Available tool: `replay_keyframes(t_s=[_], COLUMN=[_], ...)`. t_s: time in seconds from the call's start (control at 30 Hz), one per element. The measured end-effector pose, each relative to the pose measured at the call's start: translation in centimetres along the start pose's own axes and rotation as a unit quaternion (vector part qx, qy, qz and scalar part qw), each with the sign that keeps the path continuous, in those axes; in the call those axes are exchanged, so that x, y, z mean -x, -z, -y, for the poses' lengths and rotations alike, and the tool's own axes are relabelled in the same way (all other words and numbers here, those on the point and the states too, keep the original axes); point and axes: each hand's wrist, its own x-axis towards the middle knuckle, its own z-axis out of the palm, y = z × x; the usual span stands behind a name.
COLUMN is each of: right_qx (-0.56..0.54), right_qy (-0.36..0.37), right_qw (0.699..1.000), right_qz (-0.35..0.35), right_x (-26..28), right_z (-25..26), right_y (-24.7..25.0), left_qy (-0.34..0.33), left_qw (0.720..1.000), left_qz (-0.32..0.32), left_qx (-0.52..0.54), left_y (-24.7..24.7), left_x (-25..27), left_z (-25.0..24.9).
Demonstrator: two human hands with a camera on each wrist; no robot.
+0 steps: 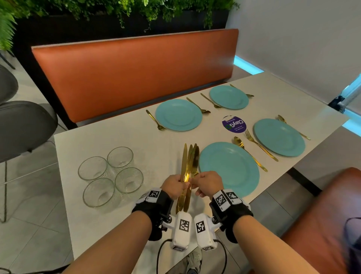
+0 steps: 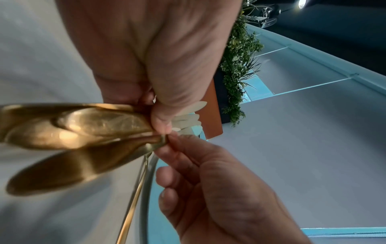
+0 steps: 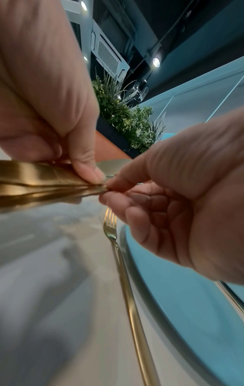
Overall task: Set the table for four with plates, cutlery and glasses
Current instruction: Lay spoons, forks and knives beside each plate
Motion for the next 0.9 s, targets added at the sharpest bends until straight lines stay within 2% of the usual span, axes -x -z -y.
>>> replay_keyframes(t_s=[0.1, 0.2, 0.27, 0.37, 0.5, 0.67, 0.9], right_qx=[0.055, 0.171, 0.269, 0.411, 0.479, 0.472, 0.404], right_qy=[0.017, 0.044, 0.049, 0.06, 0.065, 0.086, 0.075], right_qw=[0.998, 0.984, 0.961, 0.909, 0.875, 0.876, 0.909], right_qz=[-0.017, -0.036, -0.043, -0.024, -0.026, -0.051, -0.069], right_x=[-0.2, -0.6, -0.5, -0.4, -0.7, -0.9, -0.8], right_z=[-0.7, -1.4, -1.6, -2.2, -2.9, -3.6, -4.6], right_y=[0.3, 0.5, 0.3, -0.4, -1.5, -2.3, -1.8], left_qy=[0.023, 0.057, 0.059, 0.062, 0.054, 0.061, 0.078], left_qw=[0.998, 0.985, 0.981, 0.974, 0.972, 0.972, 0.975], left_qz=[-0.026, -0.061, -0.082, -0.092, -0.108, -0.111, -0.118], left_qx=[0.058, 0.15, 0.165, 0.199, 0.201, 0.196, 0.169], left_y=[0.3, 1.3, 2.1, 3.0, 3.5, 3.6, 3.4], left_x=[0.1, 0.3, 0.3, 0.3, 0.2, 0.0, -0.2], left_z=[-0.2, -1.1, -1.3, -1.5, -1.7, -1.6, -1.1])
